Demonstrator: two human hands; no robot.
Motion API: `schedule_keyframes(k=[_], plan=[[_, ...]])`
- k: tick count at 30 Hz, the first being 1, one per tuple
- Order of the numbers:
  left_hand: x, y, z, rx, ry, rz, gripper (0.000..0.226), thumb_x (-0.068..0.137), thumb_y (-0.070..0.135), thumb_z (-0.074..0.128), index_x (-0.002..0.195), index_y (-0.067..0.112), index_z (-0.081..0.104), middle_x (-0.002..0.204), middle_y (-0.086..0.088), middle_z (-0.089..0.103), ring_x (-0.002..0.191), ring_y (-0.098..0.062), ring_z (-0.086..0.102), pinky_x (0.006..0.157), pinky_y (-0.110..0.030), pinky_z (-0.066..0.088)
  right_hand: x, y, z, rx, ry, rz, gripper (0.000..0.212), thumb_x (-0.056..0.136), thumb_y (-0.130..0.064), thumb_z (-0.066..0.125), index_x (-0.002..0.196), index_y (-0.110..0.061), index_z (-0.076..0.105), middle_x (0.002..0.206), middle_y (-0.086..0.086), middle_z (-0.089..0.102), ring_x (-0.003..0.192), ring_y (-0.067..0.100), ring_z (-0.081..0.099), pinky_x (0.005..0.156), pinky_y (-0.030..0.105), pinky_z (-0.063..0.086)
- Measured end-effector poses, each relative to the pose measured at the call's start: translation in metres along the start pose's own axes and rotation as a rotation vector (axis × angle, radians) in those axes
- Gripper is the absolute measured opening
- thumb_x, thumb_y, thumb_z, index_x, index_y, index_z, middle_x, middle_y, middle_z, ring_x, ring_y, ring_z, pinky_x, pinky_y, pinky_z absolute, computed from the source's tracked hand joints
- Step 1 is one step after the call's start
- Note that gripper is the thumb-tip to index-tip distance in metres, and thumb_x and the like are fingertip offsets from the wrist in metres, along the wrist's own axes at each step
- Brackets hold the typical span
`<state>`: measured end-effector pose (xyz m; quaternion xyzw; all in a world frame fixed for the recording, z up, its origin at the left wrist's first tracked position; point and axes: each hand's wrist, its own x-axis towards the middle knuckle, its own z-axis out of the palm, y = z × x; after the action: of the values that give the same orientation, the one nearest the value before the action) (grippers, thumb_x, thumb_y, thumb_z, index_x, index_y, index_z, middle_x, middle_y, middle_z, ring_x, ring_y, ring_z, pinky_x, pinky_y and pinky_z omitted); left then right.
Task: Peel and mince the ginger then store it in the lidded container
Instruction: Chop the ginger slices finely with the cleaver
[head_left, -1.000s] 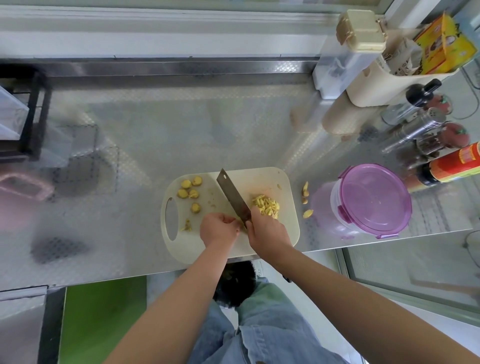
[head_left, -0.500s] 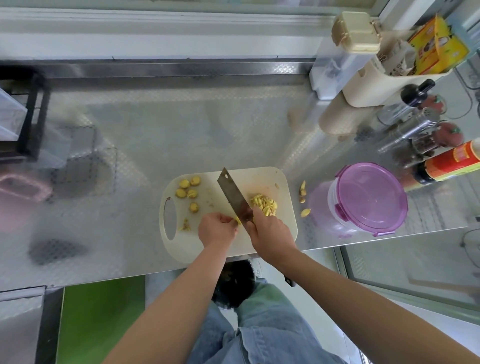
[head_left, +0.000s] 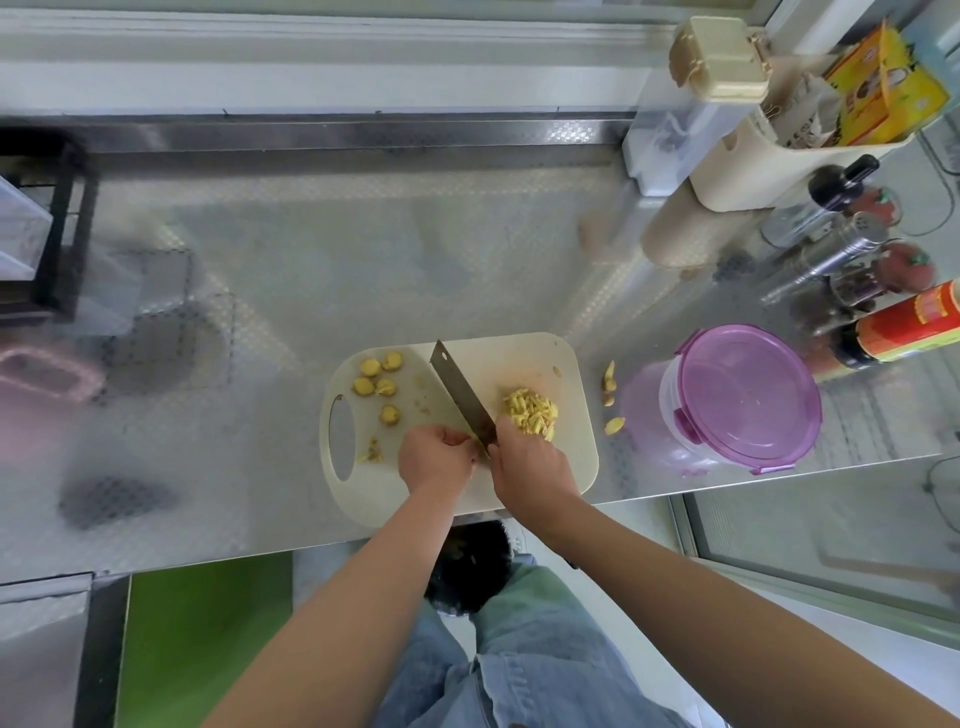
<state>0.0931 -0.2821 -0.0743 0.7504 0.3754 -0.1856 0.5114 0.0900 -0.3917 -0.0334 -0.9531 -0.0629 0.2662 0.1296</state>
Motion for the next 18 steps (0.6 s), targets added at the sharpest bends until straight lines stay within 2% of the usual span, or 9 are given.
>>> schedule_keyframes(k=[2, 5, 8, 11, 14, 16, 18], plan=[[0.000, 0.000, 0.000, -0.001, -0.002, -0.008, 0.018, 0.070, 0.011, 0.072, 0.056, 0.019, 0.064, 0.062, -0.005, 0.070, 0.071, -0.029, 0.070, 0.072, -0.039, 0.058, 0.004, -0.002, 0.000, 0.035, 0.019, -0.004, 0.008, 0.102, -0.023, 0.035, 0.098, -0.016, 0.034, 0.081, 0.008, 0.055, 0.071, 0.030, 0.052, 0.063, 0.035, 0.040], [0.000, -0.001, 0.000, -0.010, -0.003, -0.014, 0.015, 0.069, 0.010, 0.071, 0.056, 0.015, 0.064, 0.059, -0.005, 0.068, 0.070, -0.031, 0.069, 0.071, -0.041, 0.059, 0.009, -0.001, -0.003, 0.065, 0.060, -0.018, 0.015, 0.103, -0.027, 0.035, 0.107, -0.013, 0.039, 0.081, 0.008, 0.056, 0.073, 0.032, 0.058, 0.063, 0.036, 0.044], [0.001, -0.004, 0.001, -0.042, 0.013, -0.019, 0.009, 0.064, 0.010, 0.071, 0.057, 0.011, 0.064, 0.059, -0.009, 0.068, 0.067, -0.035, 0.068, 0.067, -0.046, 0.059, 0.008, 0.002, -0.007, 0.076, 0.083, -0.036, 0.019, 0.103, -0.027, 0.035, 0.111, -0.011, 0.041, 0.077, 0.005, 0.051, 0.068, 0.029, 0.053, 0.060, 0.034, 0.039], [0.002, -0.006, 0.002, -0.059, 0.003, -0.014, 0.013, 0.063, 0.011, 0.068, 0.051, 0.012, 0.063, 0.055, -0.007, 0.066, 0.059, -0.031, 0.064, 0.065, -0.049, 0.059, 0.001, 0.005, -0.012, 0.056, 0.082, -0.057, 0.022, 0.102, -0.026, 0.035, 0.116, -0.011, 0.042, 0.082, 0.009, 0.057, 0.068, 0.028, 0.049, 0.060, 0.033, 0.035], [0.000, -0.005, 0.001, -0.057, -0.012, -0.007, 0.015, 0.066, 0.012, 0.066, 0.051, 0.013, 0.065, 0.056, -0.005, 0.067, 0.063, -0.031, 0.067, 0.068, -0.045, 0.059, -0.006, 0.005, -0.014, 0.037, 0.056, -0.061, 0.025, 0.102, -0.027, 0.035, 0.122, -0.012, 0.041, 0.083, 0.009, 0.056, 0.070, 0.028, 0.046, 0.062, 0.033, 0.035], [0.000, -0.004, 0.001, -0.075, -0.018, -0.012, 0.016, 0.066, 0.011, 0.066, 0.050, 0.015, 0.066, 0.056, -0.006, 0.068, 0.066, -0.033, 0.069, 0.069, -0.047, 0.059, -0.008, 0.004, -0.013, 0.023, 0.039, -0.050, 0.025, 0.103, -0.027, 0.035, 0.121, -0.012, 0.041, 0.080, 0.006, 0.050, 0.070, 0.026, 0.044, 0.063, 0.033, 0.034], [0.001, -0.005, 0.002, -0.089, -0.005, -0.019, 0.023, 0.067, 0.009, 0.069, 0.045, 0.017, 0.064, 0.055, -0.007, 0.067, 0.066, -0.035, 0.068, 0.069, -0.049, 0.059, -0.009, 0.003, -0.011, 0.013, 0.021, -0.033, 0.024, 0.103, -0.028, 0.034, 0.119, -0.013, 0.040, 0.083, 0.007, 0.053, 0.070, 0.027, 0.045, 0.063, 0.033, 0.035]])
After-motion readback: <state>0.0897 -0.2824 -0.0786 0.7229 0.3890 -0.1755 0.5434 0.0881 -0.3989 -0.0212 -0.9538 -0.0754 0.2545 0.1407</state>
